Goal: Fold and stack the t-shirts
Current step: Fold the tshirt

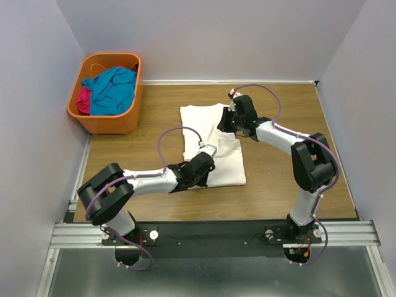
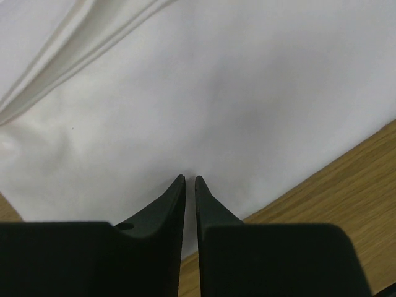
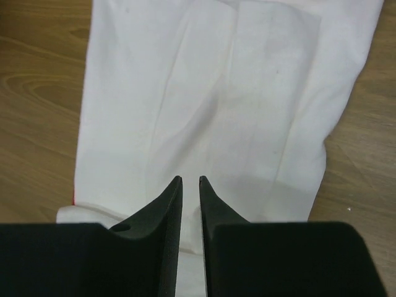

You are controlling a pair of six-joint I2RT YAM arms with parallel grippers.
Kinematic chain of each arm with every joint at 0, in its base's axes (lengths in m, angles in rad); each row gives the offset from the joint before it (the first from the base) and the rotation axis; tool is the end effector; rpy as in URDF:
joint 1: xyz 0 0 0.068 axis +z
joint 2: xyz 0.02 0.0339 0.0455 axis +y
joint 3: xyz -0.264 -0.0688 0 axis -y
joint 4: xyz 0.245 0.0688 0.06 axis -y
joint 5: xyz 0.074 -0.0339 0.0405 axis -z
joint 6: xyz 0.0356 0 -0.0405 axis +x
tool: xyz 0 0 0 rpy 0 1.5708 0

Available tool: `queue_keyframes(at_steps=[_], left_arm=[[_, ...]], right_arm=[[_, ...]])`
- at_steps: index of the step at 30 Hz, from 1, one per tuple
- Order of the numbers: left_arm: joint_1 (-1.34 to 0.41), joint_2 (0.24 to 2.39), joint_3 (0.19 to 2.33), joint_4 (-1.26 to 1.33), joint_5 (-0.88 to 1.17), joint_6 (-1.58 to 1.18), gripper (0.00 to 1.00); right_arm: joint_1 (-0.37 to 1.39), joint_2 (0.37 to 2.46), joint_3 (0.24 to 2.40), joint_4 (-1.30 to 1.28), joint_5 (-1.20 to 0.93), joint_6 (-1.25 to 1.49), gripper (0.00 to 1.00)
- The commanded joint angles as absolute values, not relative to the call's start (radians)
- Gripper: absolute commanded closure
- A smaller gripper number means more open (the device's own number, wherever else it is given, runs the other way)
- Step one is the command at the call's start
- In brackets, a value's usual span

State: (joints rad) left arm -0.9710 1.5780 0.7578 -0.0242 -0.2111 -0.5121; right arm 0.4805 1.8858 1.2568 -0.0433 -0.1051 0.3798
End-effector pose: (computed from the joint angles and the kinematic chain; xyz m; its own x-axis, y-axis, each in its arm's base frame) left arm 0.1784 -0.2477 0.1579 -0.7249 0.2112 -0.6557 0.4283 0.8837 -0.1889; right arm 0.3714 0.1978 0.2007 -0.7103 0.0455 -0.7024 -0.2898 0.8905 0.3507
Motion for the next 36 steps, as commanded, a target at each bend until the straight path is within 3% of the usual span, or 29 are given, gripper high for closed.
queue_keyframes(at_steps=[1,7,11,15,23,30,36], left_arm=[[-0.979,1.485,0.733,-0.069,-0.273,-0.584,0.82],[-0.934,1.332,0.677,-0.084,-0.293,-0.632,0.83],[-0.887,1.342,0.623,-0.077,-0.258,-0.617,0.91],[-0.862,1.384,0.585,-0.043,-0.213,-0.598,0.93],[-0.856,1.459,0.583,-0.043,-0.179,-0.586,0.93],[-0.856,1.482,0.571,-0.063,-0.166,-0.581,0.93],[-0.856,1.465,0.568,-0.074,-0.160,-0.574,0.93]], right_arm=[[0.479,1.804,1.246,-0.029,-0.210,0.339,0.75],[0.546,1.712,1.065,-0.009,-0.393,0.342,0.74],[0.600,1.713,0.990,0.040,-0.414,0.368,0.74],[0.638,1.753,0.963,0.081,-0.423,0.393,0.74],[0.689,1.899,1.032,0.101,-0.407,0.400,0.74],[0.683,1.983,1.150,0.094,-0.249,0.365,0.74],[0.586,2.120,1.412,0.025,-0.154,0.315,0.74]])
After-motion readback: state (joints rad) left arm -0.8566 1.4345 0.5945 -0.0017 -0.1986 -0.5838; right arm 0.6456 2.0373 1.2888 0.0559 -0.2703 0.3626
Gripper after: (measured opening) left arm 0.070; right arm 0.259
